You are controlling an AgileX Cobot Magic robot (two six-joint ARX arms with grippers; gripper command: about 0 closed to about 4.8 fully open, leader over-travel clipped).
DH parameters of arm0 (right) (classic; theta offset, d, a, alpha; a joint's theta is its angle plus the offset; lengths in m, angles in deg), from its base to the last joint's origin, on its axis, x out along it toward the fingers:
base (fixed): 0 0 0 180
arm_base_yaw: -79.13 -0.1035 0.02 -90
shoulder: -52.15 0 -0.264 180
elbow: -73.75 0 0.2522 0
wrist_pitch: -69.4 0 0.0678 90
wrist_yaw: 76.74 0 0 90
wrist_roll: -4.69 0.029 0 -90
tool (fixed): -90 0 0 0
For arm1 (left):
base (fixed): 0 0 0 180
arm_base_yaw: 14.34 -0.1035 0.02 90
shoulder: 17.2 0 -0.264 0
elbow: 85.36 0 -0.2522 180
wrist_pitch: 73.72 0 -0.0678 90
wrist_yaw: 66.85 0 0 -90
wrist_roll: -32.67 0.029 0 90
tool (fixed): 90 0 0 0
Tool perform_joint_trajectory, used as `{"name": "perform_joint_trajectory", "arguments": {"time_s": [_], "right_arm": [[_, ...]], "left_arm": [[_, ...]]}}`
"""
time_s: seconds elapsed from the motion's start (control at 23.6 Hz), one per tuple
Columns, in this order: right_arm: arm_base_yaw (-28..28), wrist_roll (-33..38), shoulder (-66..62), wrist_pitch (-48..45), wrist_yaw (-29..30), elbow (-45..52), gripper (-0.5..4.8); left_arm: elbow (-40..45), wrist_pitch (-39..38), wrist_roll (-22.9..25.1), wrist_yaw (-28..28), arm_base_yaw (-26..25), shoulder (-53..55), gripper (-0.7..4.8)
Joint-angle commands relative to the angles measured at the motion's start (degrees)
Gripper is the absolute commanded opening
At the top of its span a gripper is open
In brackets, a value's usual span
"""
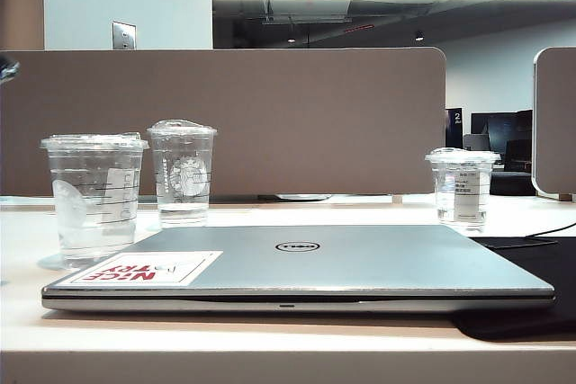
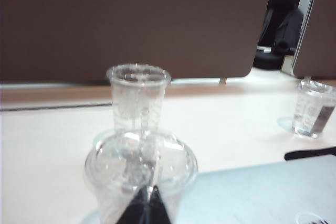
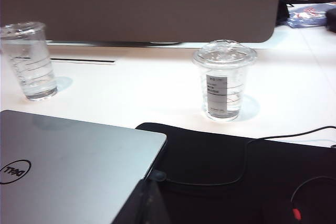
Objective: Pick up the coffee cup on the middle and place it on the left side of the laptop.
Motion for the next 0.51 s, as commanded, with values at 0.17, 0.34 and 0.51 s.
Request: {"name": "perform_joint_trajectory", "arguments": {"time_s": [0.17,0.34,0.51], "right_arm": [[0.15,-0.02,0.09,-0.68,-0.04,0.24,-0.05],[2.99,-0.04,0.09,-0.48,-0.07,0.24,-0.05],[4.26,-0.02,0.09,-0.33,-0.04,0.24,-0.05]], "left_arm": [[-0.17,-24.52,-0.09,4.50,-0.07,-18.73,-0.06],[-0.17,-42.12,0.31,6.84,-0.07,-34.32,-0.06],[-0.20,-43.93,0.33,7.10,0.00,-33.79,-0.06]]}}
